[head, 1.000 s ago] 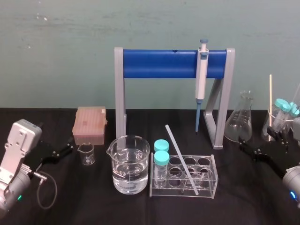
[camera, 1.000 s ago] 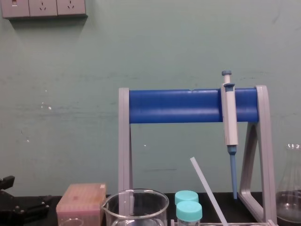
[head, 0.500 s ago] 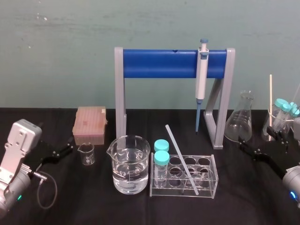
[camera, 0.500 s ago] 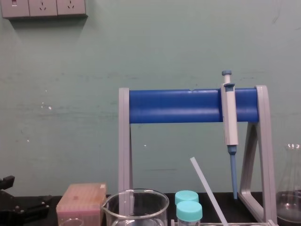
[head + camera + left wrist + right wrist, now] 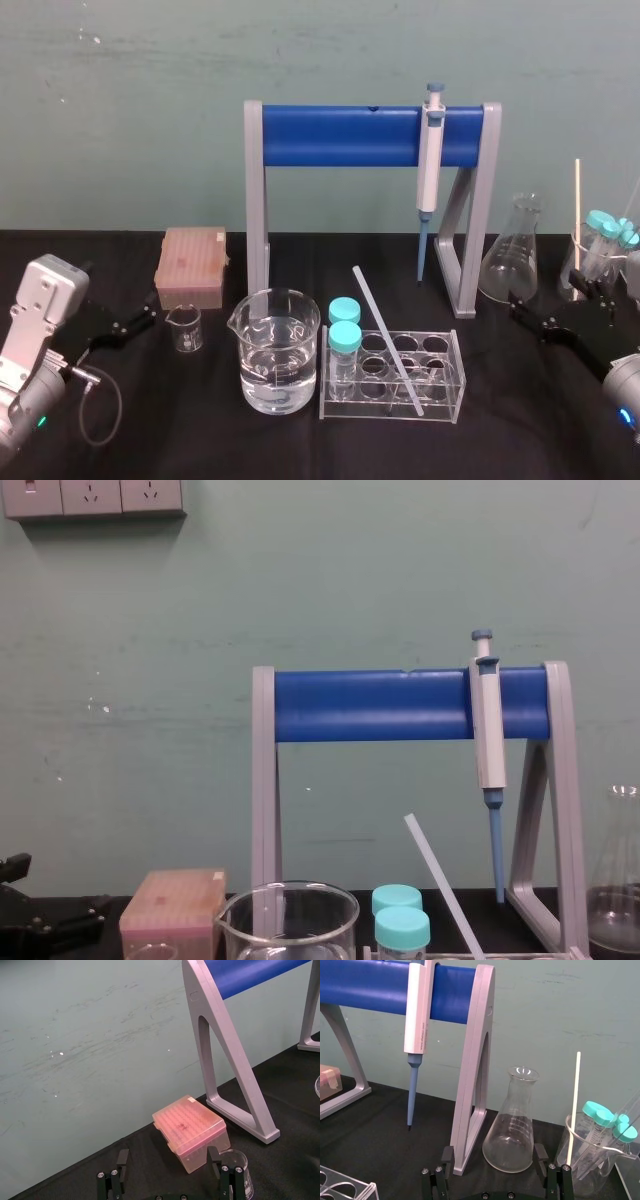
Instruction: Pick up the stirring rod with one hand, then place it down.
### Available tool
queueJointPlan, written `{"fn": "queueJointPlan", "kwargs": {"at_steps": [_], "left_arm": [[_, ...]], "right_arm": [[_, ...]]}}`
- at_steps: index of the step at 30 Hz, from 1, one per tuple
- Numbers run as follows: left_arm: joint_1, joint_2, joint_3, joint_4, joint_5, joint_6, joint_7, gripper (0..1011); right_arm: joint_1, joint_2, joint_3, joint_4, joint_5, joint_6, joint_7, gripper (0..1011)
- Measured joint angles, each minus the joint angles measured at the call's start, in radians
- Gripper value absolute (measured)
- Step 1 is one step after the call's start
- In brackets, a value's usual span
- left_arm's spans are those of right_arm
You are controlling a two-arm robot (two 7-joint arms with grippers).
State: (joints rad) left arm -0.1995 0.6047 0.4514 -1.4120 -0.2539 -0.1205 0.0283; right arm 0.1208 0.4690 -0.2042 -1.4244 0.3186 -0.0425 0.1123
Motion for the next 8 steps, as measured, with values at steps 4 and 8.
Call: {"fn": "queueJointPlan", "kwargs": {"at_steps": [4,8], "left_arm": [[0.000,0.000,0.000,0.000,0.000,0.000,0.000,1000],[0.000,0.000,0.000,0.000,0.000,0.000,0.000,1000]], "right_arm": [[0.000,0.000,0.000,0.000,0.000,0.000,0.000,1003],[0.000,0.000,0.000,0.000,0.000,0.000,0.000,1003]]}}
